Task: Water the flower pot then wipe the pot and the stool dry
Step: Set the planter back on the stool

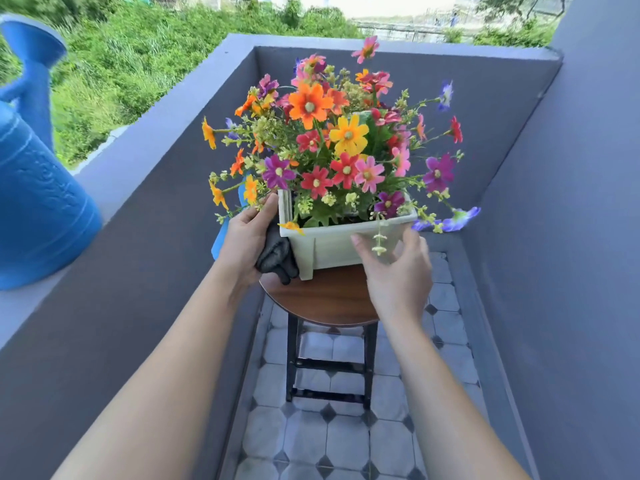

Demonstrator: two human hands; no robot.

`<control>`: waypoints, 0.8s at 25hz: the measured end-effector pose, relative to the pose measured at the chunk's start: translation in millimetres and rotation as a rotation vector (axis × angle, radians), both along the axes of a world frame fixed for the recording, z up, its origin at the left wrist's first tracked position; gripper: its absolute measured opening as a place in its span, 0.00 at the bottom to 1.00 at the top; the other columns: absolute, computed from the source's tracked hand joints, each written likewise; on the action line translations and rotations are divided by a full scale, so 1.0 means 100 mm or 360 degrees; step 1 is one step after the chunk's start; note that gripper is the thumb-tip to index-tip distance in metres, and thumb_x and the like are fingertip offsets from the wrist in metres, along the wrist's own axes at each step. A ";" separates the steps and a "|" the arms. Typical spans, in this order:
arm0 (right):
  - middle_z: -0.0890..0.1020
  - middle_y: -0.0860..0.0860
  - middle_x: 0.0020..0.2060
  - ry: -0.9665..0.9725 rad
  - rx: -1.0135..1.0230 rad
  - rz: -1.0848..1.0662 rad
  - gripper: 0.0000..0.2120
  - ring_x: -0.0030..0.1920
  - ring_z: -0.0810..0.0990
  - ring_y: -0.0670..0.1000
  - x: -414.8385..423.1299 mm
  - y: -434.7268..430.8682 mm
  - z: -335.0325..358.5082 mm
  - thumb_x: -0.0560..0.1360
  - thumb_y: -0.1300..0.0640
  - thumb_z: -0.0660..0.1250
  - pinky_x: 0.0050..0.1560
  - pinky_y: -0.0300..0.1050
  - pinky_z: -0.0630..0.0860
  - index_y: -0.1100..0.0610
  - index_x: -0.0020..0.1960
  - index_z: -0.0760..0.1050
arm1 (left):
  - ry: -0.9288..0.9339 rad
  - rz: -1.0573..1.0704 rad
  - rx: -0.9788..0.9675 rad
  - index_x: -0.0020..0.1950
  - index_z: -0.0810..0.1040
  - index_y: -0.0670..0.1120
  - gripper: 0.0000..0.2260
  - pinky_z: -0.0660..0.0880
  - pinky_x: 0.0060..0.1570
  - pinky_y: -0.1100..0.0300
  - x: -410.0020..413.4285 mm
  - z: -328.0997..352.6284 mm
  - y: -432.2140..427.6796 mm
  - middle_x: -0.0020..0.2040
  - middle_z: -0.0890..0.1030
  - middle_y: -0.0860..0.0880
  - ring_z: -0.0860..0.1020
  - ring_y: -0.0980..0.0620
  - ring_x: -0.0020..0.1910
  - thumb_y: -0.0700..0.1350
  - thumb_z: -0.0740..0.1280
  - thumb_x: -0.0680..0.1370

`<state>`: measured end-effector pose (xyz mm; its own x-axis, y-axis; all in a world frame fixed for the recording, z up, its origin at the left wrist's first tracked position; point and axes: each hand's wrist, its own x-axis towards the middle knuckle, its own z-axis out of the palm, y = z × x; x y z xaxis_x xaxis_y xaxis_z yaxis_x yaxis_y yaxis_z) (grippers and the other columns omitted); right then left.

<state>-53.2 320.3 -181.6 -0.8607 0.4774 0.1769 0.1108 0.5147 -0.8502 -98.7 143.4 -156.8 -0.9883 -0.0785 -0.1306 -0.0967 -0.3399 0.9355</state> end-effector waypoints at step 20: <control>0.82 0.45 0.44 -0.0915 -0.0733 0.0992 0.17 0.50 0.80 0.46 0.93 -1.10 0.65 0.78 0.40 0.57 0.51 0.34 0.74 0.50 0.46 0.78 | -0.0363 0.0325 -0.0202 0.59 0.79 0.52 0.18 0.77 0.54 0.52 1.32 0.79 -0.42 0.56 0.82 0.47 0.81 0.47 0.52 0.34 0.68 0.74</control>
